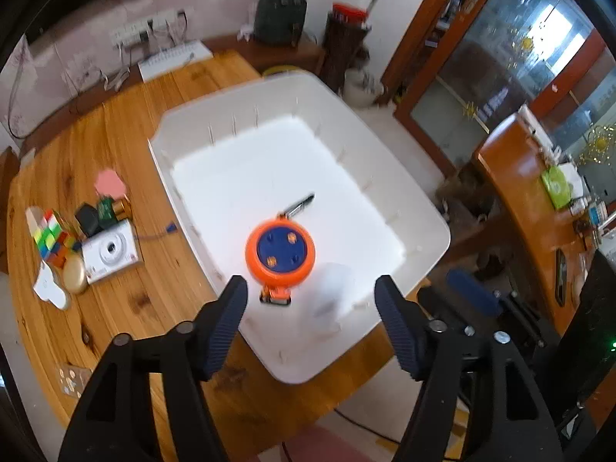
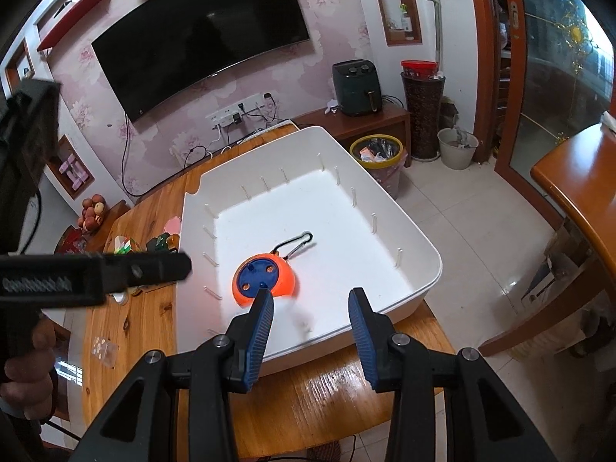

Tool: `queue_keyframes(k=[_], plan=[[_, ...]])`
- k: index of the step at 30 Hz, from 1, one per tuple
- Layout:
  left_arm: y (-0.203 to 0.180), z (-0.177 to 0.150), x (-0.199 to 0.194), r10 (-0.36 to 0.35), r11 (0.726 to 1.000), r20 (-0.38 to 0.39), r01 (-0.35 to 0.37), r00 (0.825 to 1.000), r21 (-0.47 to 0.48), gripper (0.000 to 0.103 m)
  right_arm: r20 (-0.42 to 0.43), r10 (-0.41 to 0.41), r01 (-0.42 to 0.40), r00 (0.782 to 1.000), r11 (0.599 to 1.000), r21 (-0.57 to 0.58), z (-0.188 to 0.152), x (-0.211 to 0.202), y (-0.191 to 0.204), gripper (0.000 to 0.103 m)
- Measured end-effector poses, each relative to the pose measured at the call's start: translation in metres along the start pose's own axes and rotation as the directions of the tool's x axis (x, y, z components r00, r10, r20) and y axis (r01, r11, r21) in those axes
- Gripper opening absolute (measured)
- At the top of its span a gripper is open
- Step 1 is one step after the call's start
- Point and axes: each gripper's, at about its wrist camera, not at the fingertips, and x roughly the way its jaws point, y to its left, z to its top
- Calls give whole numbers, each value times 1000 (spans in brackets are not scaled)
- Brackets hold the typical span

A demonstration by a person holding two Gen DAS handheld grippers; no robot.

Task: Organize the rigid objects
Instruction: 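Open right tool to drop reel into bin while left tool releases charger there, then withdraw both open tools from the bin back over the table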

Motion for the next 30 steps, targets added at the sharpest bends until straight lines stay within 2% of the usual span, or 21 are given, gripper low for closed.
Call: queue_keyframes(k=[6,12,18,23,28,30], plan=[[8,1,-17,32,999,92,-31,995,-15,73,1,11,-11,1000,1000,-24,0,-2,6,41],[24,0,-38,89,995,198,-79,976,-58,73,-3,28,-28,1000,998,-56,-1,-4,14,43],[47,-9,-58,147,984,257,-117,955,-131,74,-3,55,-55,998,994,-93,-4,-8,26,53],[65,-22,-72,217,972,300,-177,929,-154,73,-12,81,-82,997,988,-131,-8,-9,39,57],[83,-36,-87,249,959,317,-187,915,-214,74,-17,107,-108,994,979,-172,-11,-11,54,59],[91,-44,-94,258,954,322,-188,911,-234,74,-19,122,-123,992,974,-188,-12,-12,61,63]])
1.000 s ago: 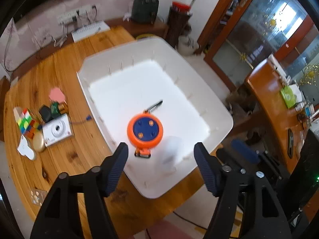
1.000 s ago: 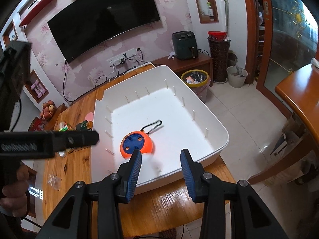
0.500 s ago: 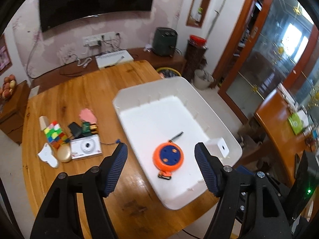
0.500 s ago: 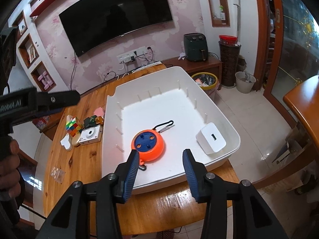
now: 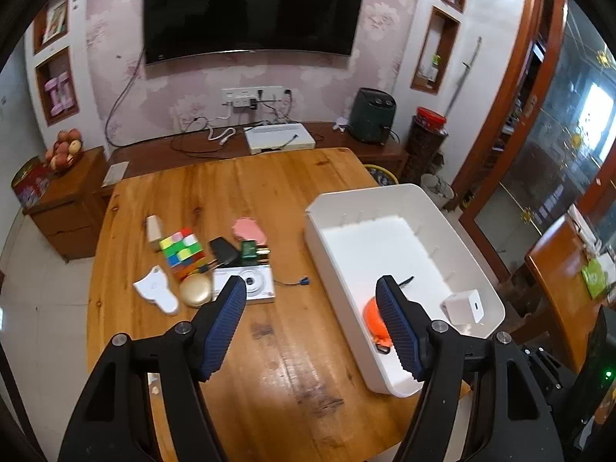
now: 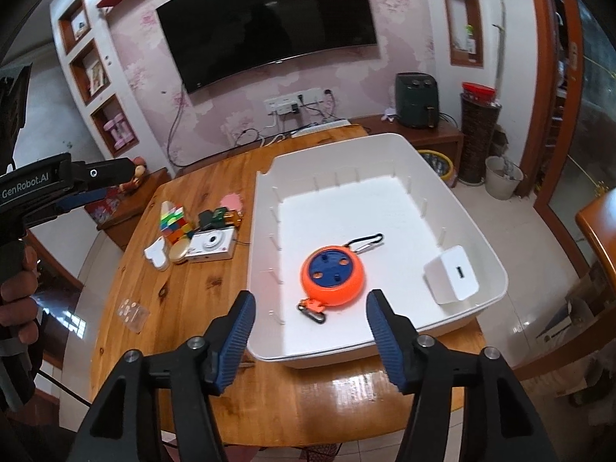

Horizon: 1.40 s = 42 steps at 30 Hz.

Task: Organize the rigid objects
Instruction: 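Withdraw both open tools from the bin back over the table, then move left tool toward clear sticker box while right tool approaches white toy device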

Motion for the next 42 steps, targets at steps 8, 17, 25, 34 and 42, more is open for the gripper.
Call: queue_keyframes(k=[8,17,25,34,42], plan=[[49,-20,-19,95,990,10,-93,995,-105,80,-7,47,-48,999,997,-67,-1,-2,25,72],[108,-49,-40,200,953,-5,-195,980,-232,80,-26,107,-109,994,986,-125,0,4,51,78],[141,-69,-50,272,909,-55,-275,961,-311,80,-55,168,-175,984,968,-181,5,18,77,81],[161,-90,-44,313,882,-167,-352,935,-314,80,-135,232,-257,963,941,-220,4,42,109,81],[165,-95,-26,299,901,-262,-362,918,-238,80,-186,229,-265,956,943,-200,6,62,124,81]])
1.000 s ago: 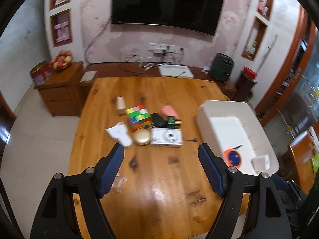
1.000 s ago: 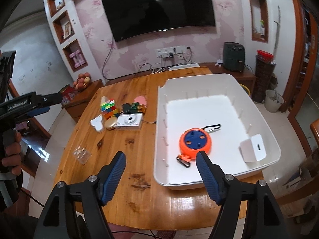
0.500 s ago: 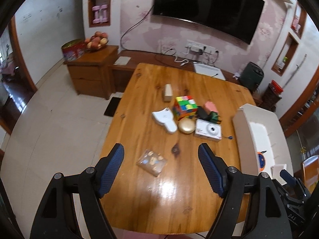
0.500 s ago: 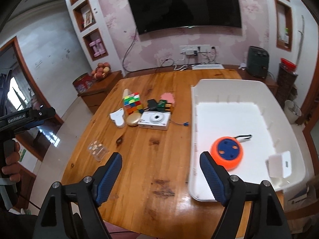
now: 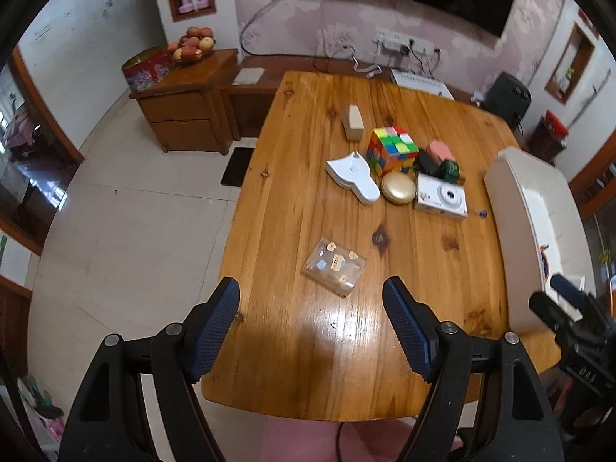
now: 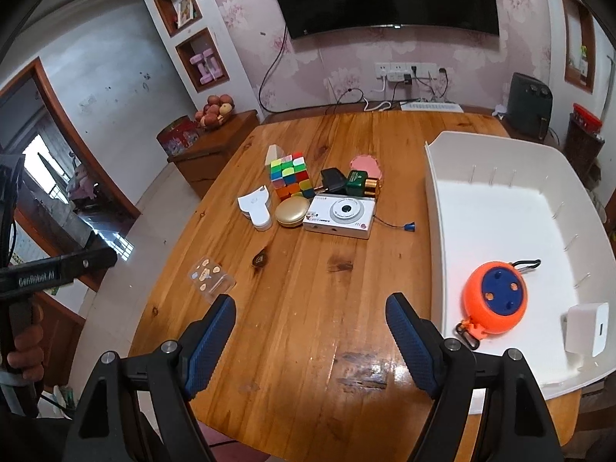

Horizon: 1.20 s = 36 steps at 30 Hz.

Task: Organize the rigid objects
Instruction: 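Move left tool toward clear sticker box while right tool approaches white toy device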

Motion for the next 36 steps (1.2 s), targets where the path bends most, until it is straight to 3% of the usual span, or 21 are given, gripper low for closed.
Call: queue_keyframes(k=[8,16,17,20,29,33,36], plan=[[-7,19,32,-56,992,-95,66,994,104,80,-42,-53,54,998,998,23,15,18,7,82],[-10,36,69,-106,961,-230,159,967,226,80,-76,-137,144,988,985,98,30,37,17,87],[-8,39,75,-113,956,-254,175,961,236,80,-83,-155,163,984,980,112,32,41,19,87],[-1,42,92,-127,950,-332,211,935,230,80,-105,-191,205,976,967,151,35,49,22,103],[-4,42,120,-200,912,-456,335,867,236,87,-141,-273,296,952,935,193,42,62,37,103],[-5,39,128,-216,910,-501,359,838,208,90,-149,-288,312,946,932,183,45,66,42,103],[-4,38,133,-212,912,-523,360,825,198,90,-152,-291,316,944,933,172,47,70,44,103]])
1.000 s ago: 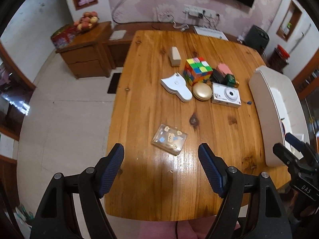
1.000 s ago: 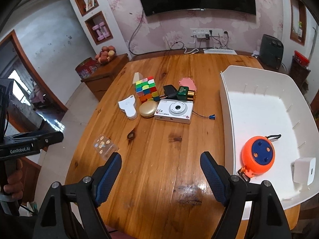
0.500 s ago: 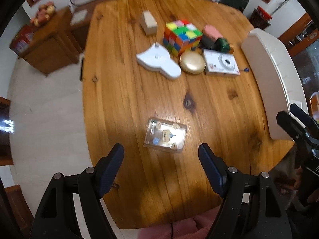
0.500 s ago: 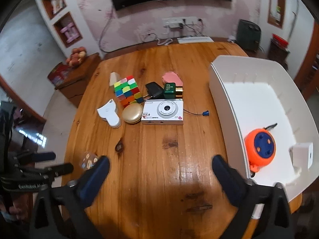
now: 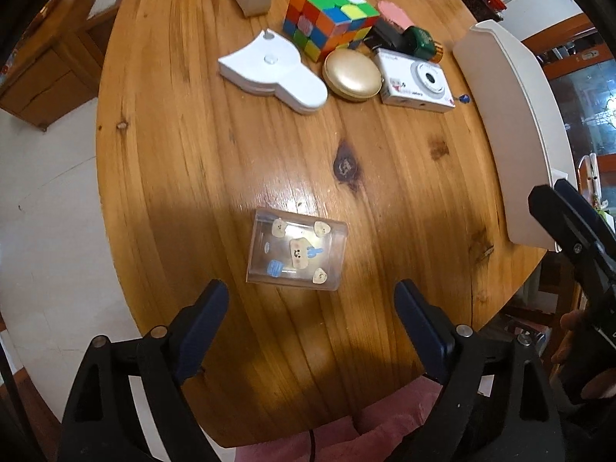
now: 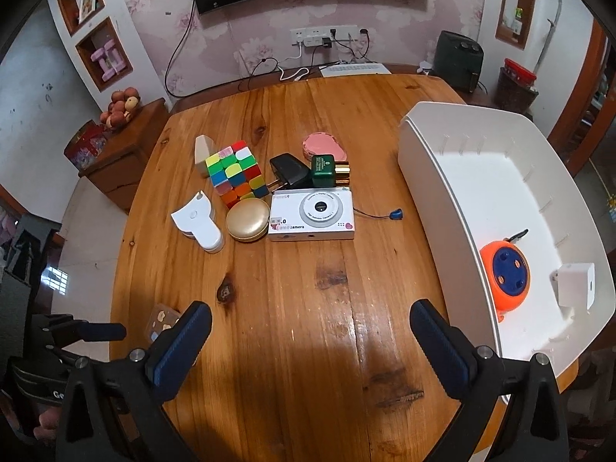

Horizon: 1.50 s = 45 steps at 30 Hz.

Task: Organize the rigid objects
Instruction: 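Move left tool toward clear sticker box while right tool approaches white toy device, then grasp the clear sticker box with left tool while right tool grasps white toy device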

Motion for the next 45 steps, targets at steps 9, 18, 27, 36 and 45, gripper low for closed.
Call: queue_keyframes(k=[9,18,27,36,45], plan=[[12,8,10,13,995,-64,-20,998,-99,90,-10,20,-20,1000,999,-40,23,19,2,103],[13,20,21,35,985,-123,-55,992,-163,90,-70,55,-61,996,995,-75,49,59,-2,103],[5,25,41,75,974,-162,-107,984,-198,90,-128,87,-98,988,992,-79,59,100,-4,103],[-4,35,49,94,970,-184,-132,978,-204,90,-182,93,-104,979,993,-50,64,132,-9,103],[-2,36,55,65,966,-183,-108,981,-235,89,-195,68,-80,978,995,-54,63,148,-12,99]])
